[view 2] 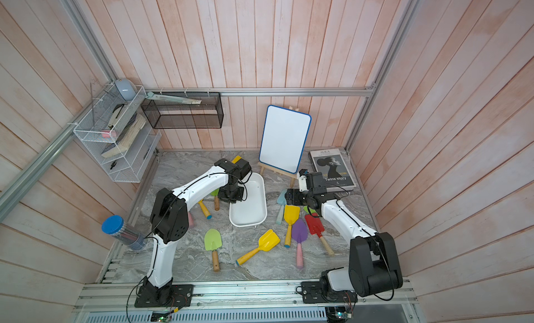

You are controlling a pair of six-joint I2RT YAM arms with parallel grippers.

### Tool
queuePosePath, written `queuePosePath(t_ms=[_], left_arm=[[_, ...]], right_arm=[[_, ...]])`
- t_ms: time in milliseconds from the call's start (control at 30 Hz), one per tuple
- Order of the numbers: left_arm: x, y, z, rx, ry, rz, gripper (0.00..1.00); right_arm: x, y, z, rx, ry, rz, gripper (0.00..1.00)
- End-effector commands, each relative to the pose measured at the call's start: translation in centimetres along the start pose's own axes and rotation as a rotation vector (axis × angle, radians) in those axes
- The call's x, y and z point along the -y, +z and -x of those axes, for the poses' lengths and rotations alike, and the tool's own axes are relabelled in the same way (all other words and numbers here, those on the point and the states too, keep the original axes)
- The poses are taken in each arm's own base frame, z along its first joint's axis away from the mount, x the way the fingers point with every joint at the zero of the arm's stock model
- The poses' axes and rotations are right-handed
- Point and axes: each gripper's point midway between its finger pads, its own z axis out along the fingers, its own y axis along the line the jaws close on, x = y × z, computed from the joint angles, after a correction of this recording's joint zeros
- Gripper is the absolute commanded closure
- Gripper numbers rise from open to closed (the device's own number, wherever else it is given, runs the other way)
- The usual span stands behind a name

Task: Put the shovel into the storage box
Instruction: Pick up the storage box at the center of the board, then place the storage box at the center of the board.

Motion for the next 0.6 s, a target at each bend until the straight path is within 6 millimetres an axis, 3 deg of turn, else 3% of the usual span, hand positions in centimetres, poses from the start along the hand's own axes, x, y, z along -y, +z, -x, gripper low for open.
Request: queuePosePath(t_ms=[0, 567], left_arm=[[-0.1, 1.4, 0.4, -0.014, 0.048, -0.016, 0.96], [0.1, 4.3, 0.7, -0.076, 0.071, -0.051, 0.94]], right_arm=[[-0.6, 0.3, 0.1, -0.004, 0.01, 0.025, 0.16], [-0.5, 1.1, -0.7, -0.034, 0.007, 0.026, 0.16]])
